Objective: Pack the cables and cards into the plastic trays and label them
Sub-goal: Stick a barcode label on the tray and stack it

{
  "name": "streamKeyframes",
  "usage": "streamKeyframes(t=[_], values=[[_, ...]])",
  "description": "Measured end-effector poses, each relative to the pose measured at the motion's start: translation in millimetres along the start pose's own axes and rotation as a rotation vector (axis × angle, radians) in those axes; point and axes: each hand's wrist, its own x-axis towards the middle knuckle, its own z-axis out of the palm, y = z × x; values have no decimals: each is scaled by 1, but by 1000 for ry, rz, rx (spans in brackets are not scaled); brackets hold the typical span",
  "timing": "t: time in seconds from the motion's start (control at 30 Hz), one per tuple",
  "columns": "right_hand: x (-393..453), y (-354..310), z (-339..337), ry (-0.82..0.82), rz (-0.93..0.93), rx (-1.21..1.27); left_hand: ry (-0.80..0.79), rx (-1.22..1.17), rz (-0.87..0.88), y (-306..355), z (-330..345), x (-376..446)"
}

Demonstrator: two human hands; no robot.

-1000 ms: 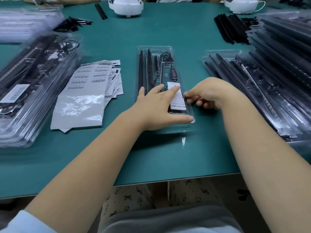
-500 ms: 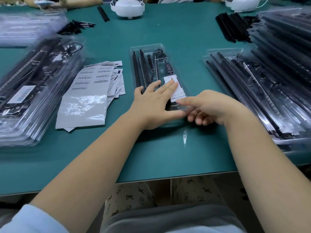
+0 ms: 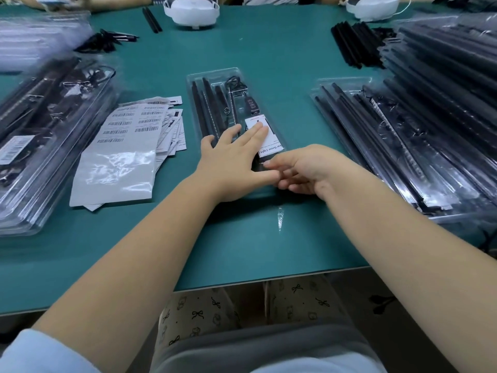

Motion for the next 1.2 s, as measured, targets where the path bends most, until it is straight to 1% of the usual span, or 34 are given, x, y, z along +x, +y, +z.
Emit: streamKeyframes(t=[0.13,0.3,0.37,0.43,0.5,0.57,0.6,0.67,0.7,0.73,0.83,0.9,0.97,1.07,1.13,1.2], values=[[3,0,1,74,-8,104,27,-72,-6,3,-2,2],[7,0,-1,114,-10,109,-5,-121,27,0,-6,2],[7,3,-4,96,-35,59,-33,-105,28,-2,-8,2],[6,6,-5,54,-90,-79,-59,-75,31,-5,-10,0],[7,9,-4,76,-148,-179,-61,-59,38,-8,-13,-3],[8,13,-1,197,-196,-128,-56,-62,43,-10,-18,-8],[9,16,0,284,-243,-141,-62,-53,50,-11,-19,-10],[13,20,-1,473,-354,-359,-87,-27,67,-11,-22,-13],[16,19,-2,512,-385,-464,-96,-23,73,-10,-23,-15],[18,16,-5,513,-385,-510,-105,-24,78,-10,-25,-17],[26,2,-13,339,-285,-457,-128,-42,108,-9,-30,-24],[35,-4,-15,273,-267,-488,-130,-89,124,-8,-35,-26],[44,-9,-13,263,-305,-476,-133,-184,132,-8,-41,-27],[57,-18,-10,229,-304,-343,-91,-314,147,-6,-44,-25],[63,-20,-8,213,-305,-294,-66,-269,135,-5,-45,-23],[67,-17,-7,251,-315,-297,-84,-171,119,-6,-45,-21]])
